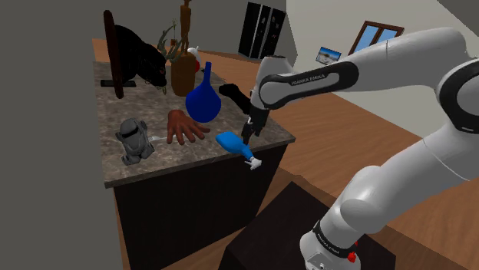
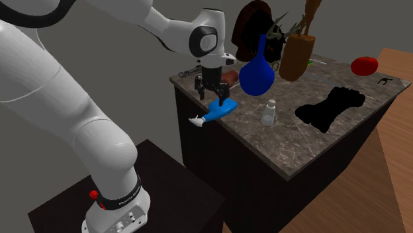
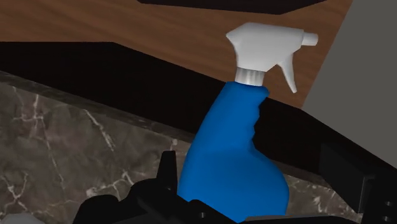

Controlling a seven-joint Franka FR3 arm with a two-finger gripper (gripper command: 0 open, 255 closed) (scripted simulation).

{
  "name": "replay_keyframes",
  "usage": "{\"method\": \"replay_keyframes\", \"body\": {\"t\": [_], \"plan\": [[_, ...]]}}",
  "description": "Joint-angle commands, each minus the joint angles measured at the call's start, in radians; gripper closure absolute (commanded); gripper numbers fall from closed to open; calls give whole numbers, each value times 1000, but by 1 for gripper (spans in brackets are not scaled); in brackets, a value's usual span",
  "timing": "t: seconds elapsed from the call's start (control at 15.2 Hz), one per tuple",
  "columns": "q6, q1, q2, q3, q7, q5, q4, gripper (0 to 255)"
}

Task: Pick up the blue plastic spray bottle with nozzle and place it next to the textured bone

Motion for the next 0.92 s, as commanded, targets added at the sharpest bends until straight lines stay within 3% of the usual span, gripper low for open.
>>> {"method": "replay_keyframes", "body": {"t": [0.0, 0.53, 0.86], "plan": [[53, -3, 79, -2, -11, -11, 13, 0], [176, -5, 169, -5, -14, -18, -25, 0], [185, -6, 174, -5, -13, -19, -29, 0]]}}
